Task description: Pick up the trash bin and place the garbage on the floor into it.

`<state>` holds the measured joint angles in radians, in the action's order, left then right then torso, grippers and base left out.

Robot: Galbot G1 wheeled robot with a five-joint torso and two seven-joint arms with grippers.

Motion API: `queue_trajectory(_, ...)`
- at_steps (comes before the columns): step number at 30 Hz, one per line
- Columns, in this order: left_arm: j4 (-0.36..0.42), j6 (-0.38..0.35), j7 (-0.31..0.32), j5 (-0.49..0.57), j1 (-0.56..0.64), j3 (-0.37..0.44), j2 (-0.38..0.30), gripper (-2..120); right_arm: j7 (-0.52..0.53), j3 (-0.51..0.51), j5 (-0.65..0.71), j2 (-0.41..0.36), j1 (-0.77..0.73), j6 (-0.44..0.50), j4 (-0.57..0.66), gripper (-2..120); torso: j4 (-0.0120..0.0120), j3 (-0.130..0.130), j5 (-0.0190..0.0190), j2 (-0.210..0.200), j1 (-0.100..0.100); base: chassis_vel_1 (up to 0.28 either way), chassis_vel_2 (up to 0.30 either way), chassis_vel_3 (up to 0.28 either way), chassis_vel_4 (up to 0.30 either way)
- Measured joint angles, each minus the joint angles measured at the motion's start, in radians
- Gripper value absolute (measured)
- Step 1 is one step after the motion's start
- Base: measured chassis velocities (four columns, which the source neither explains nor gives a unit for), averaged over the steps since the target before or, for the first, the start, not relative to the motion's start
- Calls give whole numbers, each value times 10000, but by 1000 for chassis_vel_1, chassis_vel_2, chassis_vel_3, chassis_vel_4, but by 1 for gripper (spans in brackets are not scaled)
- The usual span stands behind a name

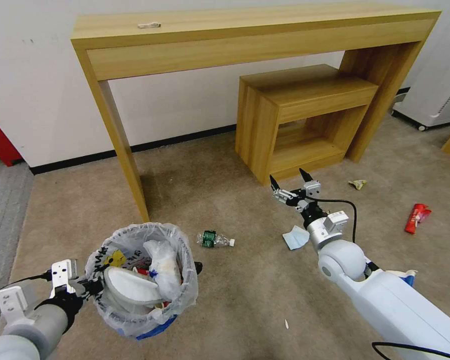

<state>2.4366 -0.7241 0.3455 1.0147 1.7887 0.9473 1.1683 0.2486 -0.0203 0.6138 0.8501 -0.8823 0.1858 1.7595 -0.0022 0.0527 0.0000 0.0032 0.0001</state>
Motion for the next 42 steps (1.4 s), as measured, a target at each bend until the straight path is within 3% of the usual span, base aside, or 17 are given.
queue_trajectory(19,87,74,29,-13,75,78,-88,1,24,-18,-93,1,-29,-68,71,100,-2,-1,0,0,-1,-4,5,6,-4)
queue_trajectory(32,123,97,29,-35,95,50,-10,1,26,1,-89,0,-116,46,118,100,-5,3,0,0,0,-158,162,153,-171)
queue_trajectory(42,132,98,28,-75,128,47,52,1,-780,-226,424,-130,4,441,80,100,0,-1,0,0,-1,-54,70,49,-62)
